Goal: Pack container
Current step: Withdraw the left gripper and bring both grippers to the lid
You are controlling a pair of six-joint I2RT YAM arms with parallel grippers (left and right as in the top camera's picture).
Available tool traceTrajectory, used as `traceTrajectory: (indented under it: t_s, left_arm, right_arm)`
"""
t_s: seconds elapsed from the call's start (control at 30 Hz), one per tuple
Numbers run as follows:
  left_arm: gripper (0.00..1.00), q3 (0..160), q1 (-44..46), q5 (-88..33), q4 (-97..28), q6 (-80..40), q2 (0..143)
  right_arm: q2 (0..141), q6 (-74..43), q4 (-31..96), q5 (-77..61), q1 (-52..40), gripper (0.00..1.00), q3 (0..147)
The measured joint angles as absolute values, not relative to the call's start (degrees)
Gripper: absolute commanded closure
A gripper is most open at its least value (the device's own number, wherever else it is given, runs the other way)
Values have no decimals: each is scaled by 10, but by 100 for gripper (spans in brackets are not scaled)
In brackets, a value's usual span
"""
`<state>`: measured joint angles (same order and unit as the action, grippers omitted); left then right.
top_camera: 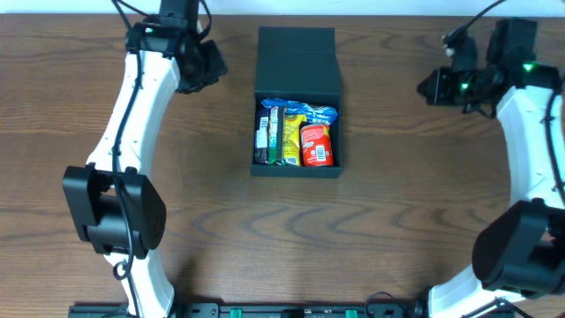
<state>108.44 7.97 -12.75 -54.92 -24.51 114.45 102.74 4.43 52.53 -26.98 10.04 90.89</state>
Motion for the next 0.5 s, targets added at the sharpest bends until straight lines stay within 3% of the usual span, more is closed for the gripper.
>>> traceTrajectory:
  t_s: [0.2, 0.37, 0.5]
  left_arm:
    - [94, 1084, 76, -167, -550, -235, 1146]
    - [95, 1085, 73, -227, -445, -239, 1187]
    - [95, 1103, 60, -278, -386, -275, 1279]
  right_arm:
    - [1027, 17, 501, -305, 94, 99, 888]
    - [1047, -8, 392, -327, 65, 99, 861]
    - [1142, -40, 368, -380, 42, 99, 904]
